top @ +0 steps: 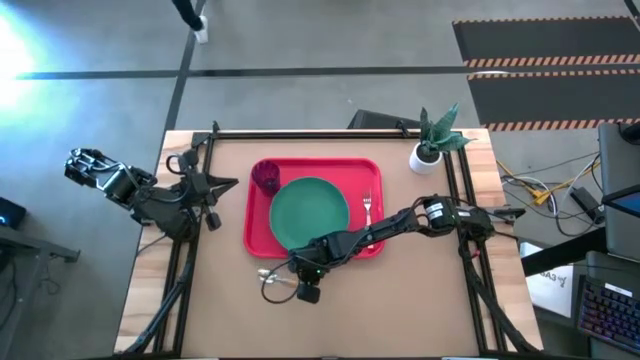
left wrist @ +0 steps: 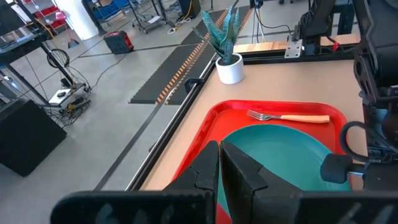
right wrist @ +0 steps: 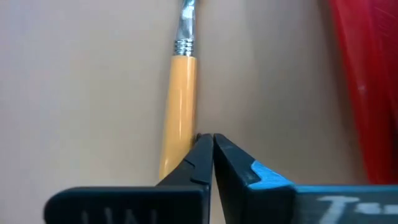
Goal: Pick and place plate/cup/fork/spoon on tray
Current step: Put the orange spoon to the left side of the orange fork on the orange tray
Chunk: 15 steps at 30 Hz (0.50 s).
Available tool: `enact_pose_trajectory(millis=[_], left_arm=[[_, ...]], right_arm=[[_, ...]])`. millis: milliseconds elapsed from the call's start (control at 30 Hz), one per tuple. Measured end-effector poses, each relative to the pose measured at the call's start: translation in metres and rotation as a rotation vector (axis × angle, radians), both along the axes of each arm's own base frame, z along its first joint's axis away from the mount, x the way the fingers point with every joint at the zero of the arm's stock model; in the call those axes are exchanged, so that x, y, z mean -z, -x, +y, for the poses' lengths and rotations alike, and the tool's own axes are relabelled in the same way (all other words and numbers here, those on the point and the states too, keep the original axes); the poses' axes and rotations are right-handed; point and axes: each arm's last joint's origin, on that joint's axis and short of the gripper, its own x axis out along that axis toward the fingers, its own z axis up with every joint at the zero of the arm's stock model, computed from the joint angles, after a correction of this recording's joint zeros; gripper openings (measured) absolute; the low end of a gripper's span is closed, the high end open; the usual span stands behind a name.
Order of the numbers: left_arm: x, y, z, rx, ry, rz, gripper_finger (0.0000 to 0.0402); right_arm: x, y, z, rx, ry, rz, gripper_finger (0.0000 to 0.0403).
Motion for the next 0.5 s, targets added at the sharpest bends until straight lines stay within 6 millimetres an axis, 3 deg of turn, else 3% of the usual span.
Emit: enact_pose_trajectory(millis=[267,500], left_arm=[[-0.001,0.002,0.001,-0.001,0.004,-0.008,0.0000],[-0.001,0.003,0.002,-0.002,0.005,-0.009,0.0000]], right_arm=[[-0.011,-0.005,0.001,-0.015,-0.002,-0.002,0.0007],[-0.040,-0.013,0.003,-0.035,0.001,0.006,0.0009]])
